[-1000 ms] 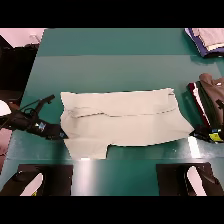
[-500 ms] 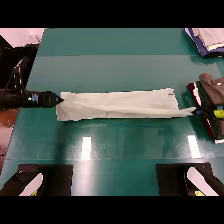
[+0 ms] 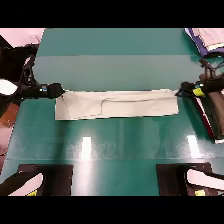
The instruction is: Fold the shirts.
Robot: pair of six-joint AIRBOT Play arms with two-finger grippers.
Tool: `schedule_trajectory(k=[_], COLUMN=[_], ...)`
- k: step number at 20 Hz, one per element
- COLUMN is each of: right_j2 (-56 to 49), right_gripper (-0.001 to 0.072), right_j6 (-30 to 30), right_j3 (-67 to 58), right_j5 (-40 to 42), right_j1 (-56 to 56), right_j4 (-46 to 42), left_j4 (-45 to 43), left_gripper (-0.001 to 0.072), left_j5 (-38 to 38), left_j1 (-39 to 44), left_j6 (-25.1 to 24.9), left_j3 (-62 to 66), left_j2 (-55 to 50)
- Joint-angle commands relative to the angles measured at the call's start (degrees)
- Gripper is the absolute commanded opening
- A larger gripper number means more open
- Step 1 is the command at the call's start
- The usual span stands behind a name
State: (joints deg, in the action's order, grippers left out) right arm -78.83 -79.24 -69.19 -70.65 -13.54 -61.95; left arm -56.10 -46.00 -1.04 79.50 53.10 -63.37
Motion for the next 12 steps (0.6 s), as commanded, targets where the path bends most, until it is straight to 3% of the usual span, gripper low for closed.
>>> schedule_trajectory(k=[1, 3, 8, 10, 12], right_j2=[-7.6, -10.1, -9.5, -9.4, -9.4], right_gripper=[0.0604, 0.0604, 0.0603, 0.0603, 0.0603], right_j6=[-0.9, -0.1, 6.4, 8.4, 10.4], right_j3=[-5.8, -9.3, -6.3, -2.5, 1.9], right_j5=[5.1, 2.4, -7.6, -9.4, -8.7], right_j1=[2.8, 2.1, -5.1, -9.1, -12.4], right_j4=[6.1, 8.9, 8.9, 9.0, 9.6], left_j4=[0.3, 0.1, -0.5, -0.4, -0.2], left_gripper=[0.0537, 0.0541, 0.0530, 0.0060, 0.0035], left_j5=[6.5, 5.4, -7.8, -11.6, -13.7], left_j1=[-0.3, -0.7, -0.7, -0.6, -0.5], left_j6=[3.4, 4.0, 2.3, 0.9, 0.0], left_j3=[0.7, 2.7, 5.3, 5.3, 5.2], left_j2=[-3.8, -3.9, -3.7, -3.7, -3.7])
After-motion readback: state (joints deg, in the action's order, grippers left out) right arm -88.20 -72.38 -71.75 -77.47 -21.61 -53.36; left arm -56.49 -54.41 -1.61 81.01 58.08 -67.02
